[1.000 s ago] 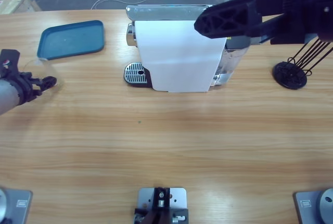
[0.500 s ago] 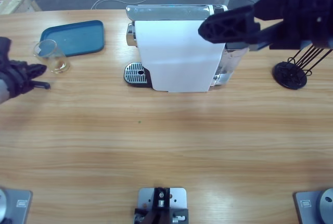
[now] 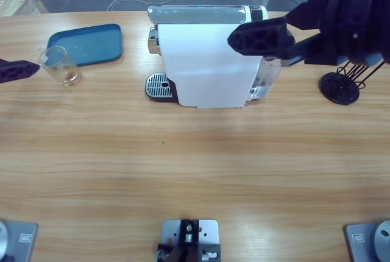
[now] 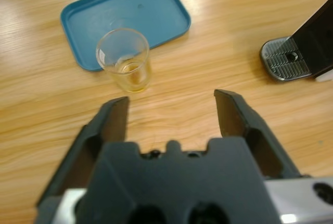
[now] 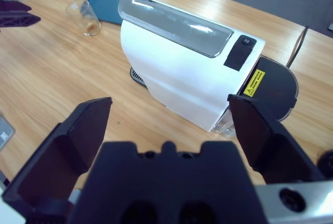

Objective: Pour coffee

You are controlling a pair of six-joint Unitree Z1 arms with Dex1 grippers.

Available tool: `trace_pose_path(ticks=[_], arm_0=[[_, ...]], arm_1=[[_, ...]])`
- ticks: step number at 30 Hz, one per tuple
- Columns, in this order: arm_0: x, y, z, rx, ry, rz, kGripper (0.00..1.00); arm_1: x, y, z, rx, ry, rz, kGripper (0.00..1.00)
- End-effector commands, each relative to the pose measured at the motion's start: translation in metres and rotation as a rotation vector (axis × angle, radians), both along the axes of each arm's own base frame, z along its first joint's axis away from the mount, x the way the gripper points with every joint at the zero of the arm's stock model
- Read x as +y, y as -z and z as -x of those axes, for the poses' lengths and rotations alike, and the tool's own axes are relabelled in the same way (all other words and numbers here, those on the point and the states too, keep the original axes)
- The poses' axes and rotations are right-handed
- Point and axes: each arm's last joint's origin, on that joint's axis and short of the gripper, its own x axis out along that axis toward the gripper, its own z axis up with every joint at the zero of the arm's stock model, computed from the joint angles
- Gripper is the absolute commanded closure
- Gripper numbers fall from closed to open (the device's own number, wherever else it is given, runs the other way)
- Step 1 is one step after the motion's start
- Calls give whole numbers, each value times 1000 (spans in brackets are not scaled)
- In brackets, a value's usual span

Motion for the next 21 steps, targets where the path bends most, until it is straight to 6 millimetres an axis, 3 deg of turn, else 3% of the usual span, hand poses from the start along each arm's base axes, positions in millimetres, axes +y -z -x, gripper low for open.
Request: trace_pose_path(ticks=[1,10,14,21], arm_0=[[13,21,-44,61,-85,-57,9],[10,38,-78,107,-89,-64,9],[7,45,-86,112,-17,-53,9],[11,57,-102,113,-42,-55,9]], arm_1=[[-5,27,5,23,11,35,0],[0,54,2,21,18,40,0],[3,67,0,34,25,43,0],[8,78,-3,33,34,43,0]])
